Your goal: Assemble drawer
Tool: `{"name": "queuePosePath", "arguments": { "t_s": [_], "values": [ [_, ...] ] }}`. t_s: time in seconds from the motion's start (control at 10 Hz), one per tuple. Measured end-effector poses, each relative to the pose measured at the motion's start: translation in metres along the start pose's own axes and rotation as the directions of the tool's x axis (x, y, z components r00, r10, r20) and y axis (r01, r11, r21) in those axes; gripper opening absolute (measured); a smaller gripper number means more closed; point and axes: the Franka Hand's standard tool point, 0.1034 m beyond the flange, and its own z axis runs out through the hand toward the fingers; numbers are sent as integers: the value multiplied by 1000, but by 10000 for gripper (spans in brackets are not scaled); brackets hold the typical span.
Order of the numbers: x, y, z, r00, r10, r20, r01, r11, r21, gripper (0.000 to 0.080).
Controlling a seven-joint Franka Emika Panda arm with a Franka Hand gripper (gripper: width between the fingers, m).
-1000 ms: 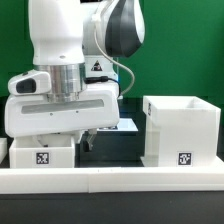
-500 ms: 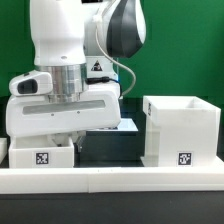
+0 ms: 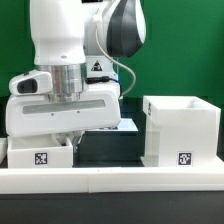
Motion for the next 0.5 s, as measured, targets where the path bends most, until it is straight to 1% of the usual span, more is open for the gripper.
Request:
{"name": "queuePosePath", "arguments": {
  "t_s": [0.2, 0.3, 0.5],
  "values": [
    [-1, -2, -1, 998, -57, 5, 57, 998, -3, 42],
    [-1, -3, -5, 994, -107, 7, 107, 994, -1, 42],
    [-6, -8, -10, 979, -203, 24, 202, 979, 14, 42]
  ]
}}
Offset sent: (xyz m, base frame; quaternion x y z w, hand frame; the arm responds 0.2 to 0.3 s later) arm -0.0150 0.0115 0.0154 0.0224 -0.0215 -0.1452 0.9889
